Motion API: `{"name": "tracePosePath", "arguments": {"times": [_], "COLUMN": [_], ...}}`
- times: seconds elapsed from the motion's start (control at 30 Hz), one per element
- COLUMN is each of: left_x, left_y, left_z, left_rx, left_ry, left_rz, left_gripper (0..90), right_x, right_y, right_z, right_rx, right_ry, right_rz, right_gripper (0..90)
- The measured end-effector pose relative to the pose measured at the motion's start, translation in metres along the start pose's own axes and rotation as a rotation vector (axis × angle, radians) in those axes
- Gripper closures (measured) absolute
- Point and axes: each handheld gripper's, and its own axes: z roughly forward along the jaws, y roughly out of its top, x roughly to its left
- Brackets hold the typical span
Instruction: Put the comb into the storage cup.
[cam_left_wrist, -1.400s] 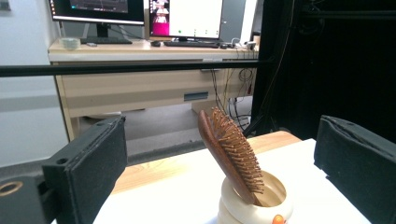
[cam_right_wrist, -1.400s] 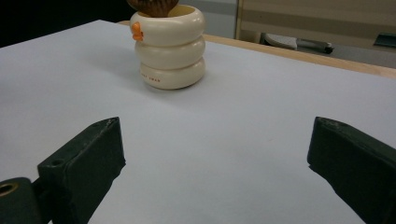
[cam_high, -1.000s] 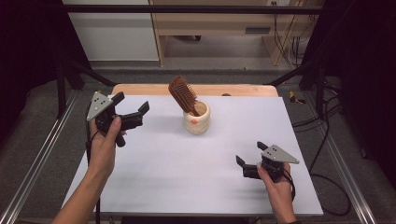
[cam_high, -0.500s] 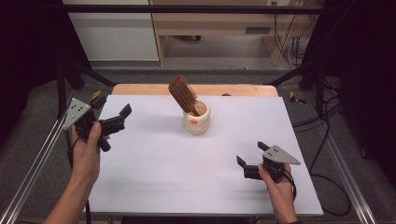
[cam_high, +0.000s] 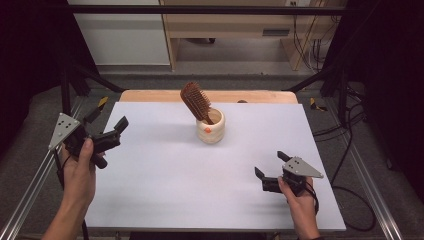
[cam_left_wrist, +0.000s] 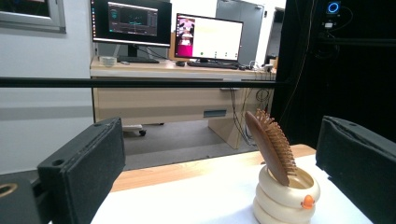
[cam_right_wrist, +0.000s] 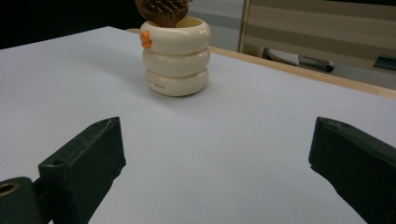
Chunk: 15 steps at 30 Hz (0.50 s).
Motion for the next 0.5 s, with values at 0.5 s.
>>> {"name": "tracePosePath", "arguments": {"times": [0.5], "left_x": [0.012], "left_y": [-0.017], "left_z": [-0.022], "left_rx": [0.008], "left_ry": [-0.001], "left_rz": [-0.012], "left_gripper": [1.5], "right_x": [-0.004], "right_y": [0.000], "right_z": [-0.003], "right_rx": [-0.032], "right_ry": [0.003], "right_rz": [0.003], "right_gripper": [3.4]}}
